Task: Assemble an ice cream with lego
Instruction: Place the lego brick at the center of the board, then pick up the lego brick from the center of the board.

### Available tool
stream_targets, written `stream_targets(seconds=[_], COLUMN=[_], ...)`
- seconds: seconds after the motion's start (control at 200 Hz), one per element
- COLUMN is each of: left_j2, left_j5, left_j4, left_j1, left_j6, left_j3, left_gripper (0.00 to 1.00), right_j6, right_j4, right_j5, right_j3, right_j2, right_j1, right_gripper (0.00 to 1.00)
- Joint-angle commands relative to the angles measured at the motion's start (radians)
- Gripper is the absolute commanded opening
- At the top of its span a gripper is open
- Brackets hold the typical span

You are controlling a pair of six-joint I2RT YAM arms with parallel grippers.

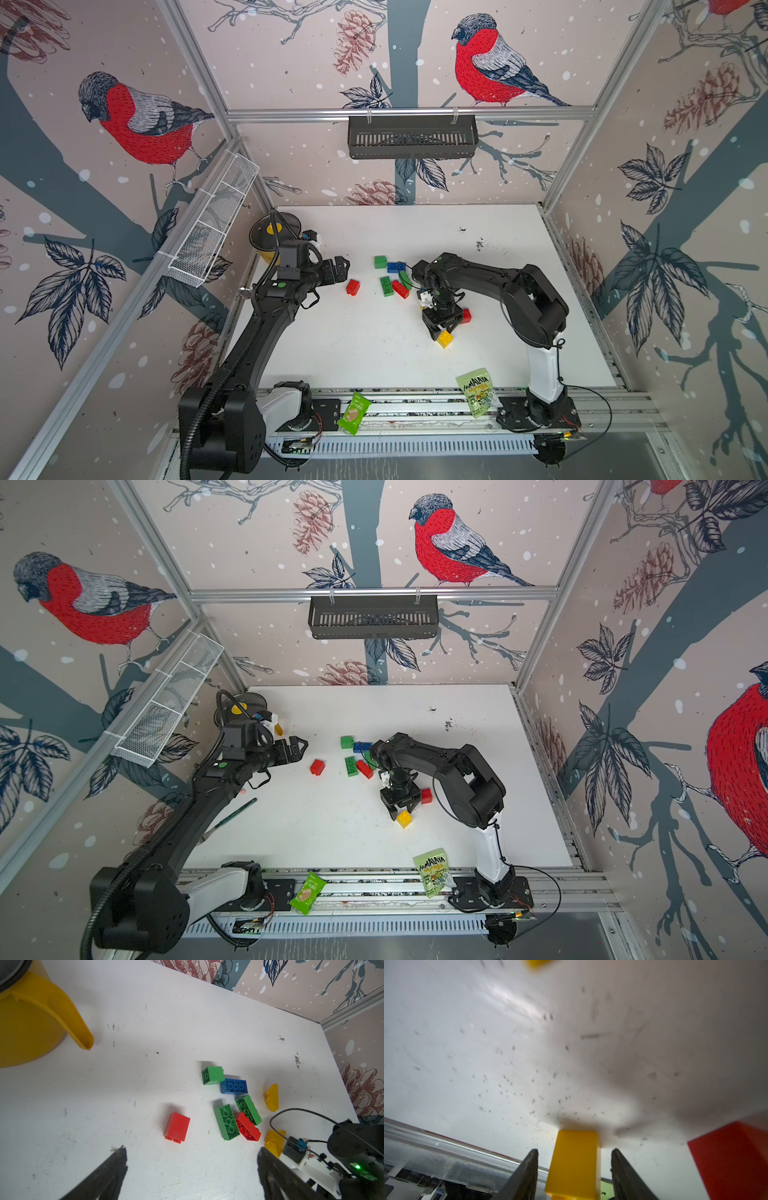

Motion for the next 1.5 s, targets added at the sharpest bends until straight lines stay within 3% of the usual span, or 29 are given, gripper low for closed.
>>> stream_targets(seconds=[0.0,0.06,0.215,0.35,0.495,1.121,1.496], left_j2=[-0.001,-0.001,-0.007,-0.005,-0.002,-0.034,-0.041], left_j5=[0.010,0.014,0.031,0.043,0.033,0.030,0.027], left_j4=[-0.002,0.006,0.047,0.063,0.058,0.050,0.040], left_j1=[0.001,0.001,0.001,-0.002,-0.010,-0.016,-0.017], left_j6=[0.009,0.003,-0.014,-0.025,-0.032,-0.044,-0.038], left_j3=[0.000,-0.001,-0.017,-0.023,-0.031,-0.055,-0.048], left_gripper=[0.97,0.97,0.97,0.97,0.97,0.97,0.97], right_j6=[0.046,0.072,0.135,0.170,0.176,0.190,0.196], right_j4=[0.145,0.291,0.719,0.835,0.835,0.851,0.847], right_j5=[0.067,0.121,0.235,0.294,0.364,0.352,0.398], right_j3=[-0.009,-0.083,-0.460,-0.667,-0.731,-0.795,-0.778], right_j2=[-0.110,-0.239,-0.598,-0.741,-0.749,-0.684,-0.666], right_j1=[0.000,0.026,0.138,0.169,0.185,0.225,0.224], right_gripper=[0.61,0.62,0.64,0.64,0.64,0.59,0.43])
